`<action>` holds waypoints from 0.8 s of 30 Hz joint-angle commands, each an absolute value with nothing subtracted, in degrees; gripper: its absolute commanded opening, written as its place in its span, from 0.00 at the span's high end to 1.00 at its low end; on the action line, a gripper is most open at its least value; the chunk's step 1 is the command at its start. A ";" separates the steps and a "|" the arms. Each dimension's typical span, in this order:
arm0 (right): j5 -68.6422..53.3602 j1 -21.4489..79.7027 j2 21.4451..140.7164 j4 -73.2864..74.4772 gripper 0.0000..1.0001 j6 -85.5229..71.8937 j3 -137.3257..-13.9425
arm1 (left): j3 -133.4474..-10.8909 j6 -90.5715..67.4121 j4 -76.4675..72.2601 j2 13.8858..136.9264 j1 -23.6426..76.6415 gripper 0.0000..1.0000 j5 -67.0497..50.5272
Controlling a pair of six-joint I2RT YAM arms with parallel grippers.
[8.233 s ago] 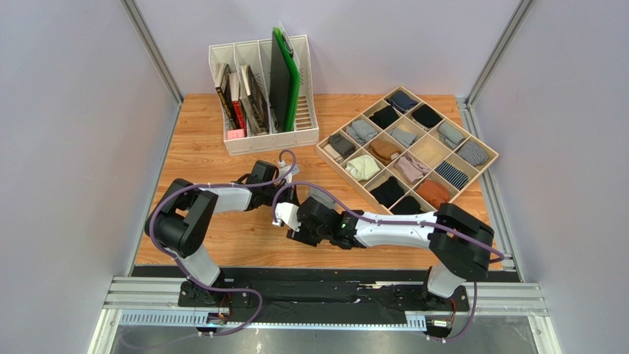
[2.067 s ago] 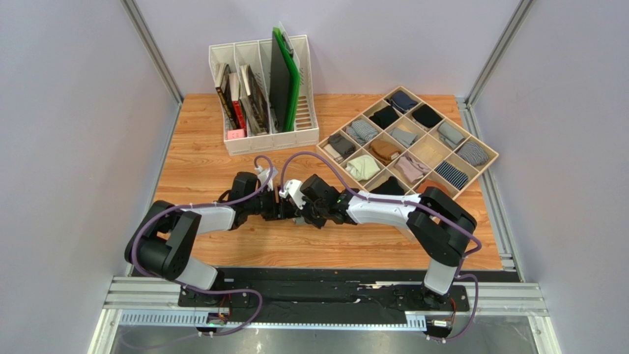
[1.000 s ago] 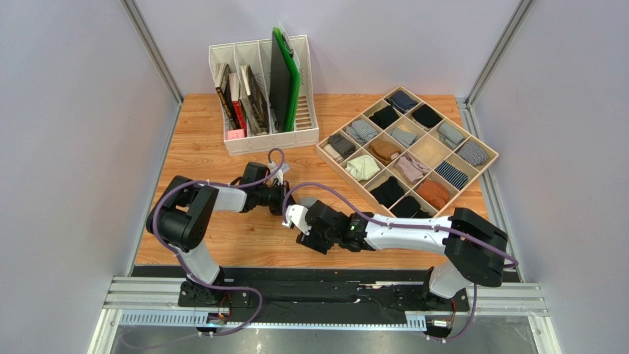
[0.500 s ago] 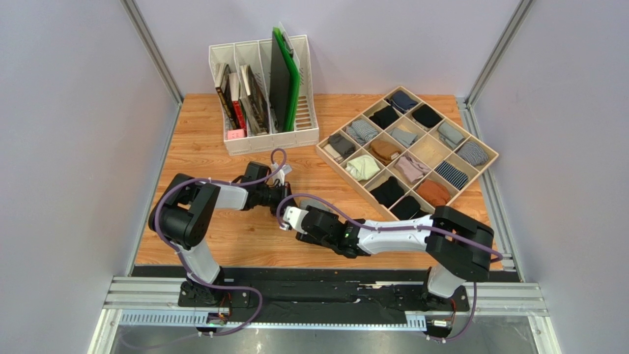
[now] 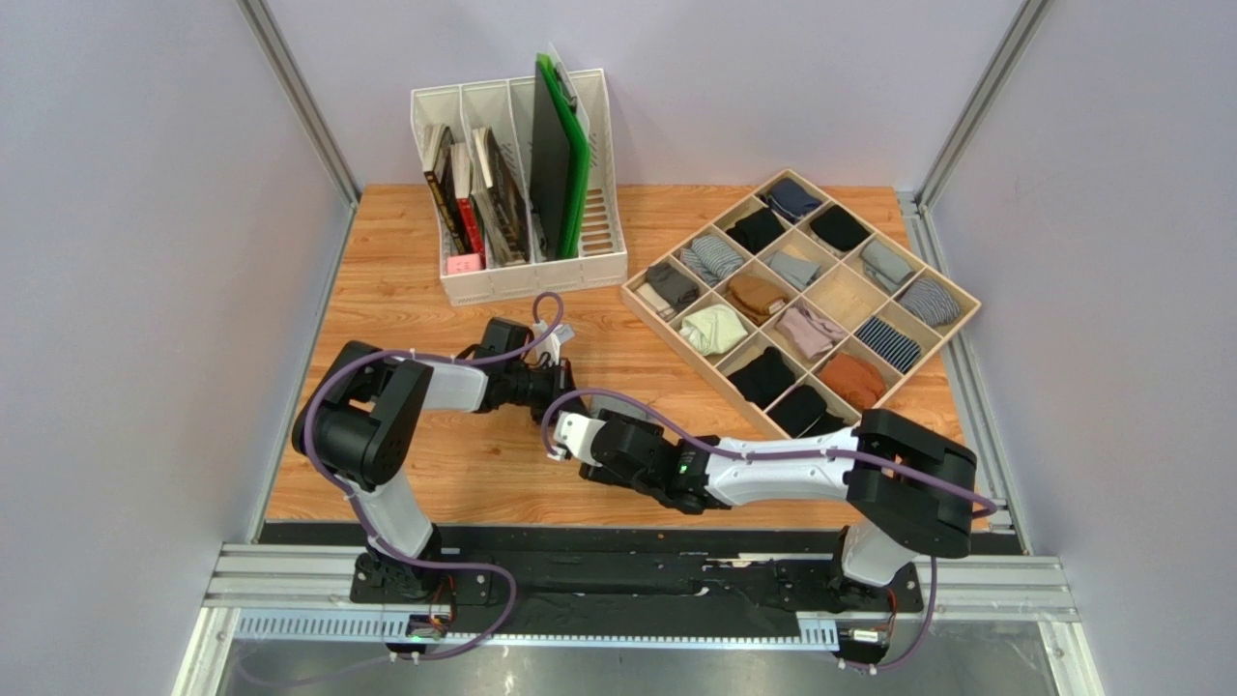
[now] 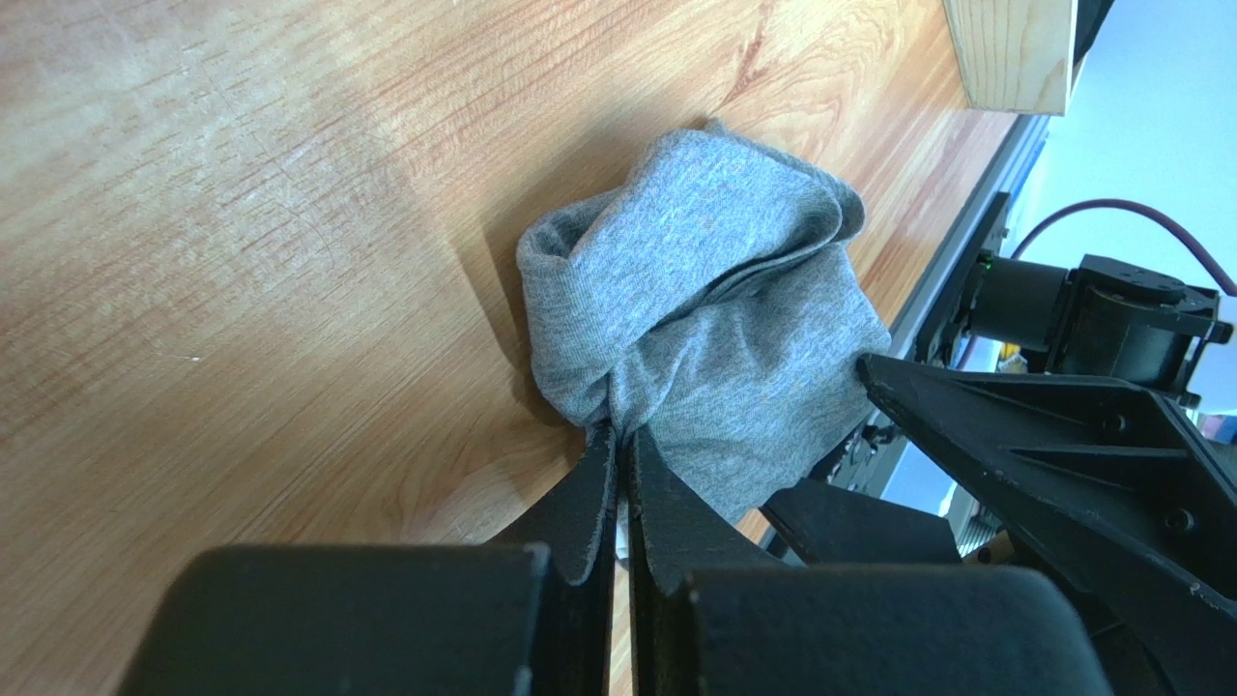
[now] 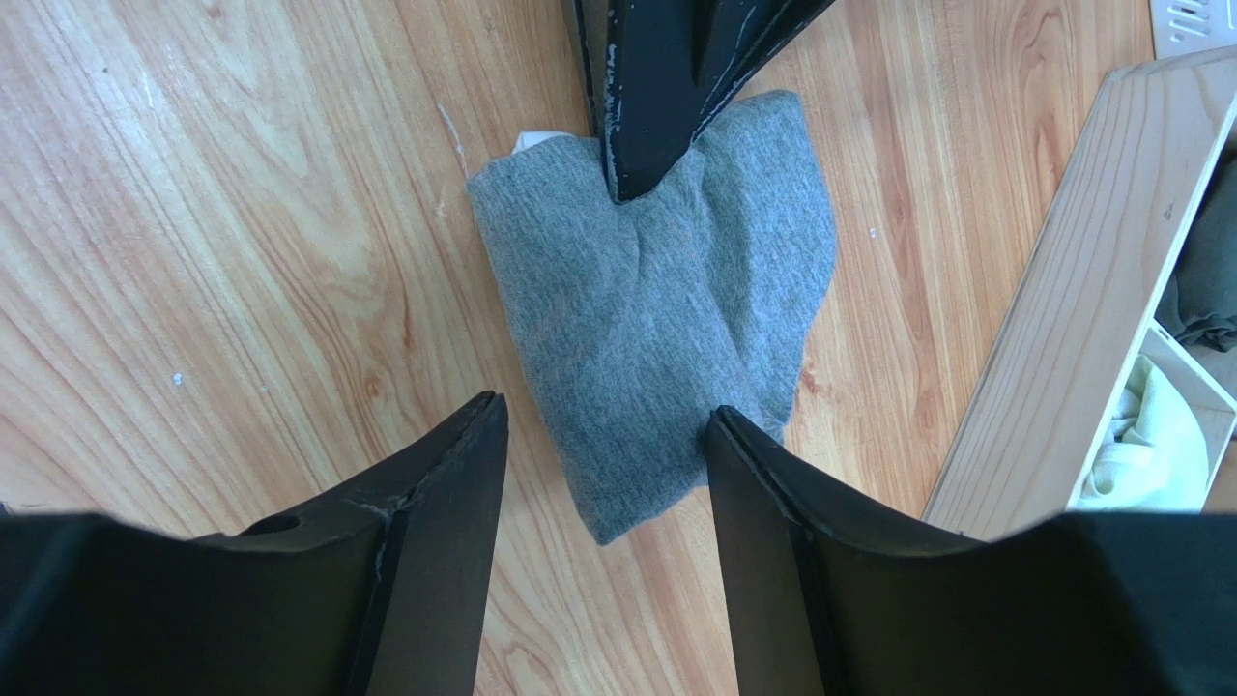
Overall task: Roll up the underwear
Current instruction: Roll the underwear to the center of the board.
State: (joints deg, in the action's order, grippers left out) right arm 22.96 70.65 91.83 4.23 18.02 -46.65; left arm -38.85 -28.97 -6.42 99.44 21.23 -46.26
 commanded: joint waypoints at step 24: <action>14.78 67.15 95.36 4.03 1.00 16.79 -48.87 | -39.02 -26.19 -7.29 97.13 21.36 0.89 -47.64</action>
